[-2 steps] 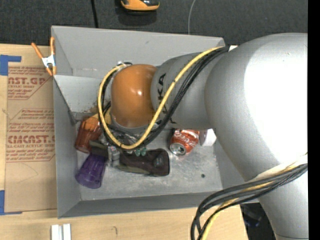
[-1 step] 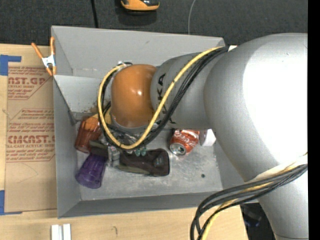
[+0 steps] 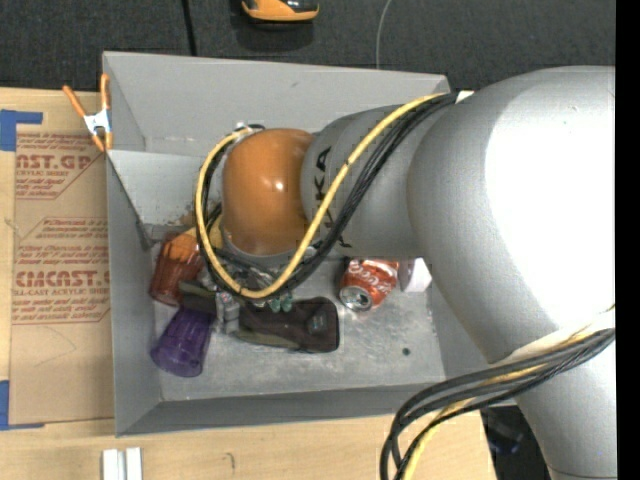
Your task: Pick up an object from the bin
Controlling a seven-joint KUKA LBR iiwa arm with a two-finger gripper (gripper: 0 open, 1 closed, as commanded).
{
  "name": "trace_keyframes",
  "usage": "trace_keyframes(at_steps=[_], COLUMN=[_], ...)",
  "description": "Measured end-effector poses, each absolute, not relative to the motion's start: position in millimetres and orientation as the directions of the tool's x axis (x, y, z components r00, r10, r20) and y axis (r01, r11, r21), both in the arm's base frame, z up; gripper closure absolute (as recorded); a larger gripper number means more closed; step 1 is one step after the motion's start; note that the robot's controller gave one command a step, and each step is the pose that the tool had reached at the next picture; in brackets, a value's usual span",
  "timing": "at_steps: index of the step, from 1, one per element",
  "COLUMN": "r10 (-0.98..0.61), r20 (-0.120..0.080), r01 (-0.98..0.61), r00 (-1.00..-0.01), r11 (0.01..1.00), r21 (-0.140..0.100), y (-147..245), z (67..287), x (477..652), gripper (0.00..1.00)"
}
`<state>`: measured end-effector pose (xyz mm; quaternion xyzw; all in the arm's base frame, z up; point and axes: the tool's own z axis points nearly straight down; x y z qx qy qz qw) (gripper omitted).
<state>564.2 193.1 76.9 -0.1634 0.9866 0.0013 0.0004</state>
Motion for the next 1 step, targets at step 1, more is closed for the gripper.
trace_keyframes(at_steps=[1], r10=[-0.332], r20=[-0.009], r01=[-0.332], r00=[-0.943], r11=[0.943], r21=[0.0], y=[195.5], z=[237.5], x=[561.1], gripper=[1.0])
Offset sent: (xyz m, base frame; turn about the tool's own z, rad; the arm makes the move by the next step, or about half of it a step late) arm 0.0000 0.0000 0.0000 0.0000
